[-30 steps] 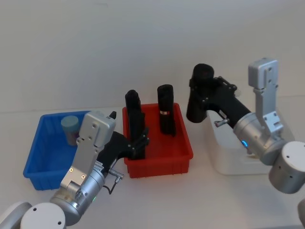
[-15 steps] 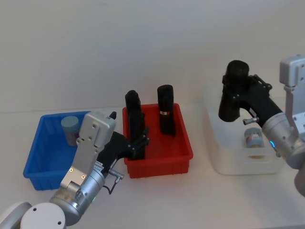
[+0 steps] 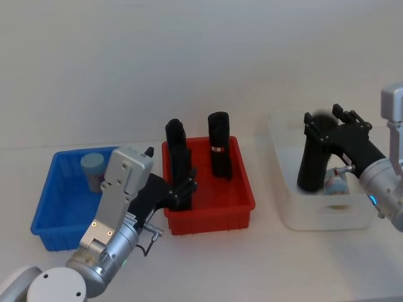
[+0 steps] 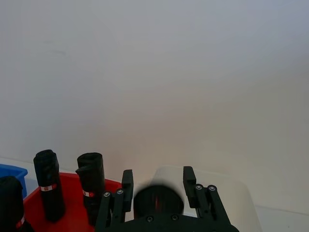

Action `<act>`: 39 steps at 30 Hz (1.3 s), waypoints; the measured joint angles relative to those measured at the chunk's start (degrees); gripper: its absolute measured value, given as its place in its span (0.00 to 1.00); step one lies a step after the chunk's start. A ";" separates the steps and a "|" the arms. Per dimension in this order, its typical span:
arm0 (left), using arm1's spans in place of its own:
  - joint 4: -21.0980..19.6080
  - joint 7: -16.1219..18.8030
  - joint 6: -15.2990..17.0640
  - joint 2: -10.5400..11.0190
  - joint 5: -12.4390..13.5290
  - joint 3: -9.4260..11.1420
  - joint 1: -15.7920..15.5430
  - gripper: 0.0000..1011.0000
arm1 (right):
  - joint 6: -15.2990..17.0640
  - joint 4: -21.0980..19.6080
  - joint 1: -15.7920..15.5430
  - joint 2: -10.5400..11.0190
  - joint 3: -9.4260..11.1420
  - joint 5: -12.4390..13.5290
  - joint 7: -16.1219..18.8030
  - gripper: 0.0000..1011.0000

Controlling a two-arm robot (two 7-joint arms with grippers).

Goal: Pick the cotton swabs from the blue box and place them into the white box.

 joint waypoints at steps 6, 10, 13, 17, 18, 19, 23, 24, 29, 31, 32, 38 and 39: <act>0.00 0.00 0.00 0.00 0.00 0.00 0.00 0.99 | 0.25 0.21 -0.31 0.26 0.17 0.20 0.69 0.78; 0.00 0.00 0.00 0.00 0.00 0.00 0.00 0.99 | 0.27 0.35 -0.43 0.37 0.28 0.28 0.91 0.89; 0.00 0.00 0.00 0.00 0.00 0.00 0.00 0.99 | 0.29 0.42 -0.49 0.44 0.34 0.32 1.06 0.96; 0.00 0.00 0.00 0.00 0.00 0.00 0.00 0.99 | 0.32 0.51 -0.54 0.52 0.42 0.36 1.18 0.99; 0.00 0.00 0.00 0.00 0.00 0.00 0.00 0.99 | 0.33 0.52 -0.55 0.53 0.43 0.36 1.20 0.99; 0.00 0.00 0.00 0.00 0.00 0.00 0.00 0.99 | 0.33 0.54 -0.58 0.55 0.45 0.37 1.24 0.99; 0.00 0.00 0.00 0.00 0.00 0.00 0.00 0.99 | 0.33 0.59 -0.62 0.59 0.48 0.39 1.32 0.99; 0.00 0.00 0.00 0.00 0.00 0.00 0.00 0.99 | 0.33 0.60 -0.63 0.61 0.49 0.40 1.35 0.99; 0.00 0.00 0.00 0.00 0.00 0.00 0.00 0.99 | 0.33 0.63 -0.65 0.63 0.51 0.43 1.42 0.99; 0.00 0.00 0.00 0.00 0.00 0.00 0.00 0.99 | 0.33 0.64 -0.66 0.64 0.52 0.45 1.44 0.99; 0.00 0.00 0.00 0.00 0.00 0.00 0.00 0.99 | 0.33 0.65 -0.67 0.65 0.53 0.46 1.45 0.99; 0.00 0.00 0.00 0.00 0.00 0.00 0.00 0.99 | 0.33 0.69 -0.69 0.68 0.57 0.47 1.49 0.99; 0.00 0.00 0.00 0.00 0.00 0.00 0.00 0.99 | 0.33 0.70 -0.70 0.68 0.57 0.47 1.50 0.99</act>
